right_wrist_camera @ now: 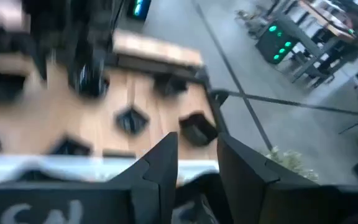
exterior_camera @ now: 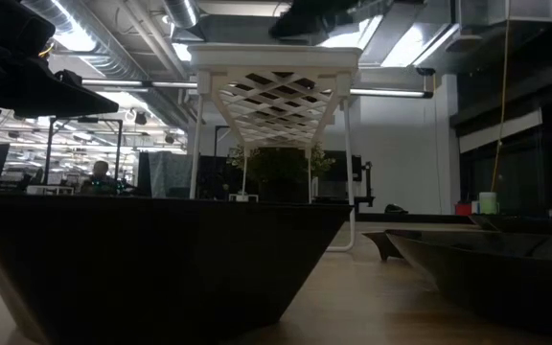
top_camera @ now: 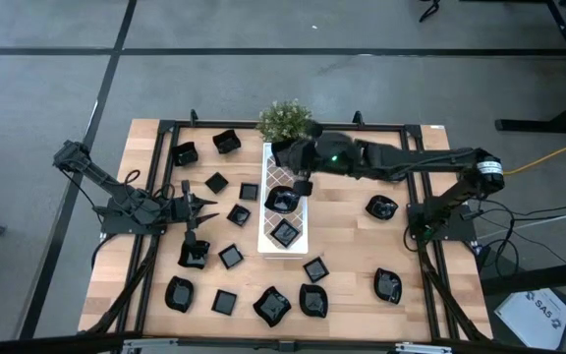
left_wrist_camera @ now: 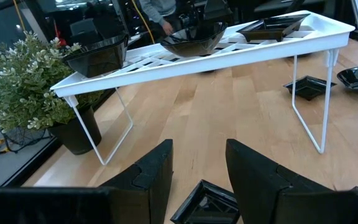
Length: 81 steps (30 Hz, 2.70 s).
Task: Pick & Place Mini shaped plates
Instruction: Stack the square plate on top of the square plate on the shelf
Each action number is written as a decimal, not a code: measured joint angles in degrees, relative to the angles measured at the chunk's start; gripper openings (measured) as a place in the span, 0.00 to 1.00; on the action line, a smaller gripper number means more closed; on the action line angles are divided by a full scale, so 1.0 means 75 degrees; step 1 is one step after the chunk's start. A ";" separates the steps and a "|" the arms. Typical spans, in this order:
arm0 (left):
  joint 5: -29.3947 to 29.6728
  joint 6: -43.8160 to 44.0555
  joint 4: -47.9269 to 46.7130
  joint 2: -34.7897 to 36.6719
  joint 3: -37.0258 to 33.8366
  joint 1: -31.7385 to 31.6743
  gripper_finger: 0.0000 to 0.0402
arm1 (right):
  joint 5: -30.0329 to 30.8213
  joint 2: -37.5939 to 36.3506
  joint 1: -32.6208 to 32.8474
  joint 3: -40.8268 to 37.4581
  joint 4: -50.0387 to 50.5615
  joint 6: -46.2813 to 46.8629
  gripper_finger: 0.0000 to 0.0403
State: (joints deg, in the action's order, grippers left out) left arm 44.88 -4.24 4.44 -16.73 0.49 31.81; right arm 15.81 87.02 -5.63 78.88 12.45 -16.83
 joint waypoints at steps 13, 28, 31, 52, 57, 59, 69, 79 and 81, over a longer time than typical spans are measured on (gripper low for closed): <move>-0.0003 0.0001 0.0001 -0.0003 0.0001 0.0000 0.36 | -0.0057 -0.0005 0.0545 0.2808 0.3289 0.1789 0.28; 0.0000 0.0001 -0.0002 0.0000 0.0003 0.0003 0.36 | -0.0061 0.0663 0.1799 0.2811 0.3611 0.1787 0.28; 0.0000 0.0001 0.0001 -0.0002 0.0002 0.0002 0.36 | -0.0125 0.0986 0.1865 0.2799 0.3574 0.1786 0.28; 0.0000 0.0000 0.0001 -0.0001 0.0001 0.0000 0.36 | -0.0536 0.2069 0.1689 0.2799 0.3302 0.1784 0.28; 0.0000 0.0001 0.0001 -0.0003 0.0001 0.0000 0.36 | -0.0515 0.2069 0.1528 0.2799 0.2763 0.1784 0.28; 0.0000 -0.0001 0.0000 -0.0001 0.0001 0.0000 0.36 | -0.0515 0.2069 0.1478 0.2799 0.2714 0.1784 0.28; 0.0000 0.0000 0.0001 -0.0001 0.0000 0.0001 0.36 | -0.0519 0.2069 0.1455 0.2799 0.2497 0.1784 0.28; 0.0000 0.0000 0.0001 0.0000 0.0001 0.0001 0.36 | -0.0521 0.2064 0.1457 0.2799 0.2722 0.1784 0.28; 0.0000 0.0001 0.0001 0.0000 0.0000 0.0002 0.36 | -0.0521 0.2064 0.1457 0.2799 0.2722 0.1784 0.28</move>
State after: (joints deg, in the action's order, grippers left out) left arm 44.88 -4.23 4.45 -16.74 0.49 31.83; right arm 11.90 102.50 5.30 99.88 32.86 -3.44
